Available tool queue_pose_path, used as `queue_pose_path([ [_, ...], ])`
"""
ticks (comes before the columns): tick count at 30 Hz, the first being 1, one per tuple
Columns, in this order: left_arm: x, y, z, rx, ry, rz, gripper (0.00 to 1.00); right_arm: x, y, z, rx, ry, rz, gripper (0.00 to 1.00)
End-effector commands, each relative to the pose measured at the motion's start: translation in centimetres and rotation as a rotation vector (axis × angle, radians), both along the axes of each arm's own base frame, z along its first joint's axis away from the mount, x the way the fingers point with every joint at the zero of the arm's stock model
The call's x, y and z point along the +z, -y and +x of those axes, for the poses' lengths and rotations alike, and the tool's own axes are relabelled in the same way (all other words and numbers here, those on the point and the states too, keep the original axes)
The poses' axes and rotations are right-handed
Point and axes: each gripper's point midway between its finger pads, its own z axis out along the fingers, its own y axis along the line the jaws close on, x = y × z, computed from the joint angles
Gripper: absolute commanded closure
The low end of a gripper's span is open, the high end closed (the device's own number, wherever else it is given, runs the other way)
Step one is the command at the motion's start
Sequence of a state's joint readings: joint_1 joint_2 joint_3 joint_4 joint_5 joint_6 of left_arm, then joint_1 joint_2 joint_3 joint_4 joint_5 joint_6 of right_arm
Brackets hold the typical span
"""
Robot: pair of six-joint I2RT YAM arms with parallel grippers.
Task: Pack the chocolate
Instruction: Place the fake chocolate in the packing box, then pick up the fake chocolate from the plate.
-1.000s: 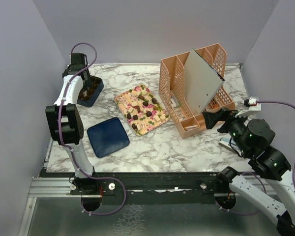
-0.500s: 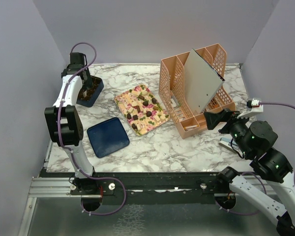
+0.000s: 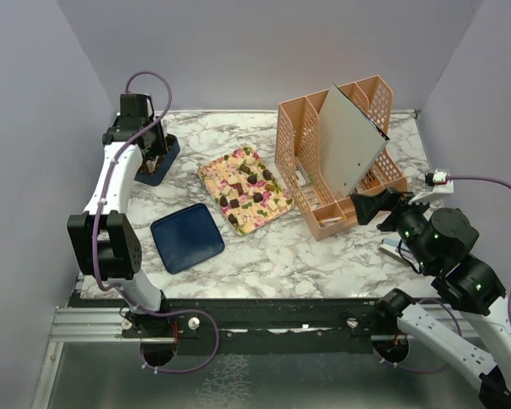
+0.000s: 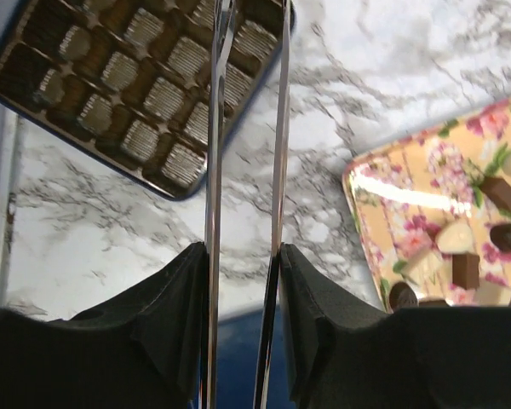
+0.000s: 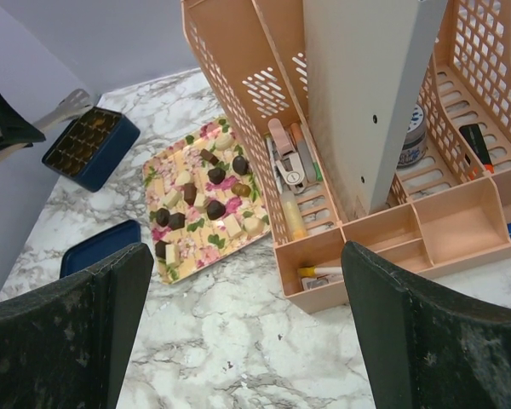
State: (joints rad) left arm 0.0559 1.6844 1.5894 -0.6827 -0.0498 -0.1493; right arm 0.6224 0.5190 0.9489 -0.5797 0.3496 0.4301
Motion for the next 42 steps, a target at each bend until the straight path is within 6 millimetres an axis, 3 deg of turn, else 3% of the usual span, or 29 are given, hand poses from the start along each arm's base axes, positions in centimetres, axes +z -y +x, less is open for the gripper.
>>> queue_pose_path([
  [1, 0.7, 4.6, -2.3, -0.134, 0.008, -0.008, 0.58, -0.1, -0.1, -0.3, 0.012, -0.020, 0.003, 0.03],
  [6, 1.7, 8.2, -4.5, -0.226, 0.014, 0.081, 0.57, -0.4, 0.0, -0.1, -0.001, -0.033, -0.010, 0.03],
  [11, 1.9, 11.4, -6.9, -0.315, 0.017, 0.034, 0.56, -0.3, 0.2, 0.1, -0.019, -0.033, -0.013, 0.03],
  [21, -1.1, 15.7, -11.6, -0.463, -0.069, 0.003, 0.56, -0.7, -0.2, 0.7, -0.026, -0.052, -0.012, 0.04],
  [30, -5.1, 15.6, -14.7, -0.489, -0.170, 0.029, 0.56, -0.8, -0.5, 1.0, -0.021, -0.056, -0.012, 0.04],
  [42, -6.6, 16.0, -15.3, -0.509, -0.182, 0.013, 0.53, -0.7, -0.4, 0.9, -0.020, -0.054, -0.017, 0.04],
])
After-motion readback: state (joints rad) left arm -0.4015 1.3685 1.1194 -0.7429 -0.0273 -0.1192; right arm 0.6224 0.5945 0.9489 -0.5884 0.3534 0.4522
